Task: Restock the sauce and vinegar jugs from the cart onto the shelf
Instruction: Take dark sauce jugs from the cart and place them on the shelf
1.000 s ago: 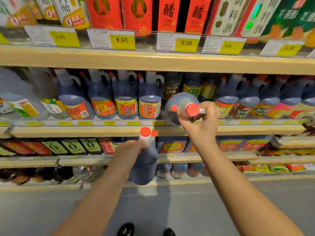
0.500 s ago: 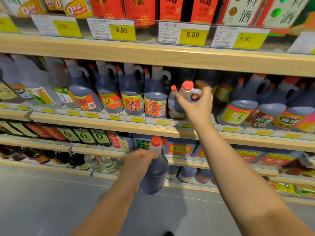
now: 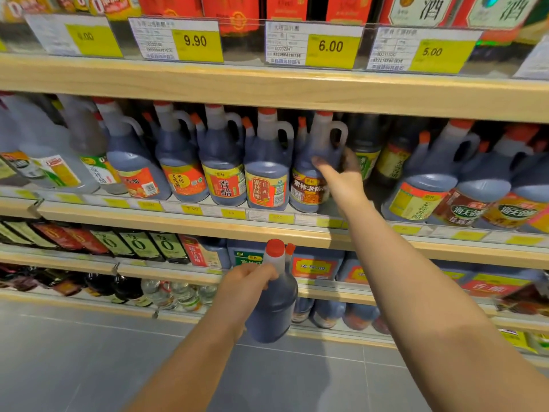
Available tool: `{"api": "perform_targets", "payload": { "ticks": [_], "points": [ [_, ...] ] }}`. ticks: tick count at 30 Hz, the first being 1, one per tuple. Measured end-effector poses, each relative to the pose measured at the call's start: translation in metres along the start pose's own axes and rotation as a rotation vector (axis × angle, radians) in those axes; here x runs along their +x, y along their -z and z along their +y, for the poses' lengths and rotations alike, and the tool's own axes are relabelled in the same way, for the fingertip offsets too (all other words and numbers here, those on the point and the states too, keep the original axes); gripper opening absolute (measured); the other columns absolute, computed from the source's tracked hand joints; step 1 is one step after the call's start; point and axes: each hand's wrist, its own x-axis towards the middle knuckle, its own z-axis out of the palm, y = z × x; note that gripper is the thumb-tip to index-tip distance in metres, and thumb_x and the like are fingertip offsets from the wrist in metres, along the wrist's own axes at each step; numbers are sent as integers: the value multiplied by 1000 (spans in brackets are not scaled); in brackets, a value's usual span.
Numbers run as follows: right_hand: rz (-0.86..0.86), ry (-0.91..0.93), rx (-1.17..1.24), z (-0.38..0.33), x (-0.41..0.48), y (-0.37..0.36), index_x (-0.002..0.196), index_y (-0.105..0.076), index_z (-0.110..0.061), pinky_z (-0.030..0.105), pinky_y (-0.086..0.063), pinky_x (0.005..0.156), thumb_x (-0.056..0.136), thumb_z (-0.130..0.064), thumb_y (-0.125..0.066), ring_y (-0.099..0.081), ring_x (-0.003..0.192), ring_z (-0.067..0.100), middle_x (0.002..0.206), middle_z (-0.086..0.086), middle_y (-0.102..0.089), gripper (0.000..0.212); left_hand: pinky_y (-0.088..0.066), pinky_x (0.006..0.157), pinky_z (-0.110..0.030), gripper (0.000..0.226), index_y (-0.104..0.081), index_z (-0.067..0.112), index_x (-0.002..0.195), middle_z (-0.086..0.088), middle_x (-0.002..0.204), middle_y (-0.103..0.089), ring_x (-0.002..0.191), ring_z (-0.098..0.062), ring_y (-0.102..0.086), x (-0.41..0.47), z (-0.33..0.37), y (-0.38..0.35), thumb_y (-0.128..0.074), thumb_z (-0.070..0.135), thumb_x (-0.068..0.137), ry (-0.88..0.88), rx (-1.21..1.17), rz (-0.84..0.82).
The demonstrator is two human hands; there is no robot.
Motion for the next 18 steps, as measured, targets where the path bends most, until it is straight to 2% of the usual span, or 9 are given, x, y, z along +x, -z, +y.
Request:
{"api": "perform_targets", "payload": {
  "ticks": [3, 7, 10, 12, 14, 15, 16, 18],
  "points": [
    [-14, -15, -51, 13, -5, 1, 126, -51, -19, 23, -48, 80, 60, -56, -76, -60, 106, 13, 119, -1, -62, 80, -32, 63, -33, 25, -57, 21, 40, 4, 54, -50, 68, -18, -46, 3, 8, 0, -64, 31, 62, -3, 9, 7],
    [89, 14, -230, 25, -33, 4, 125, -48, -10, 25, -44, 91, 75, -45, -74, -52, 107, 13, 121, 3, -49, 67, -25, 60, -33, 34, -51, 20, 42, 0, 55, -44, 62, -19, -38, 10, 15, 2, -64, 26, 72, 18, -23, -27],
    [183, 156, -181, 25, -83, 9, 108, -53, -19, 23, -42, 79, 86, -31, -64, -53, 89, 12, 105, 6, -53, 27, -32, 57, -28, 19, -56, 15, 60, -7, 68, -46, 64, -17, -41, 8, 24, 0, -63, 20, 77, 81, -147, -60],
    [156, 215, -214, 26, -128, 11, 98, -52, -24, 23, -42, 75, 87, -25, -59, -52, 85, 13, 96, -2, -53, 14, -40, 61, -22, 7, -62, 10, 80, -5, 72, -51, 68, -13, -48, 3, 35, -2, -64, 15, 76, 125, -282, -141],
    [101, 256, -317, 29, -171, 12, 98, -54, -21, 24, -41, 77, 85, -22, -57, -49, 87, 12, 94, -11, -50, 13, -43, 69, -22, 24, -58, 8, 96, -1, 73, -54, 73, -9, -51, -3, 48, -3, -63, 15, 73, 157, -421, -289],
    [69, 298, -351, 30, -189, 11, 100, -57, -14, 27, -42, 81, 85, -19, -57, -50, 91, 13, 97, -9, -52, 17, -44, 74, -24, 28, -57, 8, 100, -1, 79, -57, 82, -9, -54, -6, 55, -4, -62, 16, 74, 183, -503, -348],
    [41, 354, -376, 31, -204, 9, 105, -58, -6, 33, -44, 86, 84, -16, -59, -52, 96, 18, 102, -1, -55, 23, -43, 82, -28, 29, -57, 5, 105, -3, 92, -60, 99, -12, -56, -10, 61, -5, -58, 16, 78, 221, -587, -389],
    [26, 409, -438, 35, -222, 1, 116, -55, 7, 41, -45, 95, 81, -14, -68, -55, 108, 30, 115, 16, -57, 43, -39, 94, -35, 32, -57, 0, 111, -7, 120, -55, 127, -18, -44, -23, 73, -10, -49, 17, 86, 311, -735, -450]
  ]
}}
